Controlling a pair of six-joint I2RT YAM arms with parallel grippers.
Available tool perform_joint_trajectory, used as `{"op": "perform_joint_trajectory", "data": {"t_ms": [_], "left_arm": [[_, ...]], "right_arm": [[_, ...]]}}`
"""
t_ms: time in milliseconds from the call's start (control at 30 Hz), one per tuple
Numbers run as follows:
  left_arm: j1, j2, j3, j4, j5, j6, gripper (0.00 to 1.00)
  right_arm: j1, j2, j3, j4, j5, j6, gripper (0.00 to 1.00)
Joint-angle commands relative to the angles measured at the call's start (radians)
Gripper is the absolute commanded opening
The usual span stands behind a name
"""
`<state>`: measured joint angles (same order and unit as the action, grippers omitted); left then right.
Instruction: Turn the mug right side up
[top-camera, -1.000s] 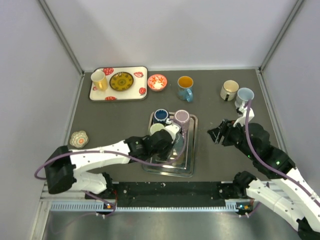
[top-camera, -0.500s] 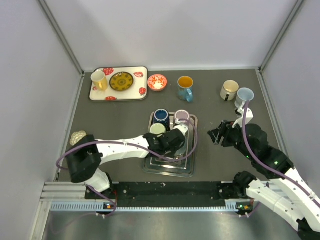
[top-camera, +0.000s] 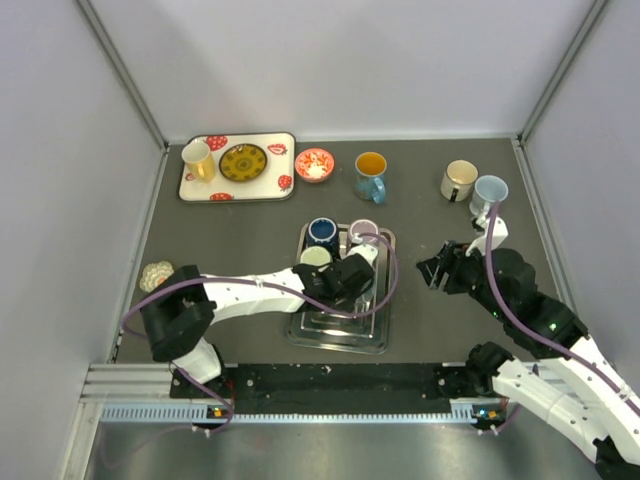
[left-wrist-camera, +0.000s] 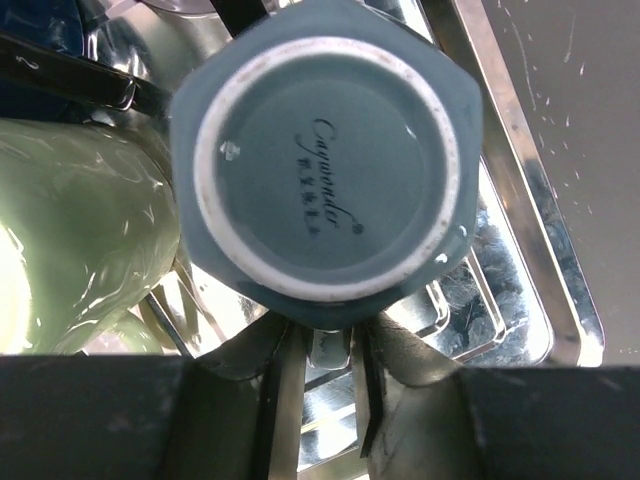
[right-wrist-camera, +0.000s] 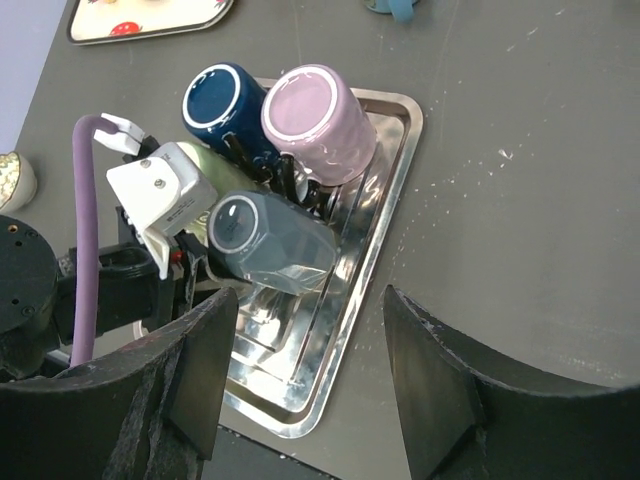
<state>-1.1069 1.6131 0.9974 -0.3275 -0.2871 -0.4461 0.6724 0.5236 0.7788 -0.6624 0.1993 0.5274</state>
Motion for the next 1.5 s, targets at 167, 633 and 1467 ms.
{"op": "perform_joint_trajectory", "data": {"t_ms": [167,633,1467], "left_arm": [[0.015,-0.109,-0.049,0.008,-0.086,-0.046,0.69],[-0.004,-0.682,-0.206,-0.001,-0.049,-0.043,0.98],[-0.004,-0.745,-0.313,0.088,-0.001,-0.011,0.97]], "right_arm": [[0.01,0.088,0.056,-0.041,0.207,0.068,0.65],[-0.552,0.719,0.316,0.058,0.19,-0.099,0.68],[-0.668,1.23,0.625,0.113,0.239,-0.319,0.56]]}}
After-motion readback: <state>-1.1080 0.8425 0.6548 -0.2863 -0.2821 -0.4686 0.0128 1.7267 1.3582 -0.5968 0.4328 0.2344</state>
